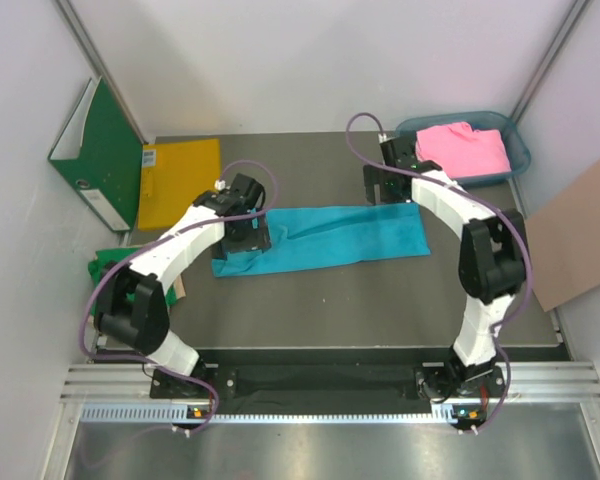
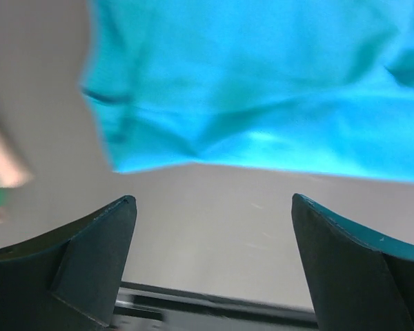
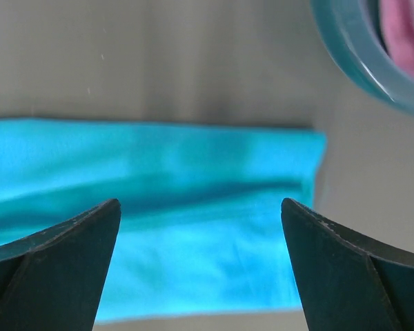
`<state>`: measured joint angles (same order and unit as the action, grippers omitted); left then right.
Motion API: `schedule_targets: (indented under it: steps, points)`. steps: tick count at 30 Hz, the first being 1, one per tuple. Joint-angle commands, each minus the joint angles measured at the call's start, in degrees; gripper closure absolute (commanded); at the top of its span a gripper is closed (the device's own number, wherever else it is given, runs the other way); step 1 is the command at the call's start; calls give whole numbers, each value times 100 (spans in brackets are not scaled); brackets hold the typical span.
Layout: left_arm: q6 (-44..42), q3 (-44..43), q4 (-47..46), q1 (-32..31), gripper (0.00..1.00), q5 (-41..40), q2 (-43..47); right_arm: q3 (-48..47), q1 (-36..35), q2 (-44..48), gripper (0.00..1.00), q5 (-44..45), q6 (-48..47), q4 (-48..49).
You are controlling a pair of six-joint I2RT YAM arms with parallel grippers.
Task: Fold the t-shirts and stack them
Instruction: Fold the other side of the tshirt into a rectangle, then rotate the tshirt 90 degrees
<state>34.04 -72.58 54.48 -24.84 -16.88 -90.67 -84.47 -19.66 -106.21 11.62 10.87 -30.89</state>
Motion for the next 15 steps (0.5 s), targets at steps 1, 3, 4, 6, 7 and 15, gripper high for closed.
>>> schedule_targets:
  steps: [1,3,4,6,7,15]
  points:
    - [629,612,-1061,392,2,1984,419,-850,-64,-689,0,-221,-612,110]
    - [892,736,-1123,645,5,2328,454,-1027,-55,-1013,0,-388,-788,198]
    - [1024,806,-1193,743,7,2521,471,-1289,-47,-1128,0,-449,-893,172]
    - [1401,1052,-1412,840,11,3076,445,-1537,-47,-1453,0,-669,-1017,75]
    - [1525,1105,-1405,840,12,3190,410,-1747,-55,-1542,0,-739,-1043,57]
    - [1816,1395,-1308,840,11,3315,-117,-2206,-55,-2096,0,-1091,-1237,-74]
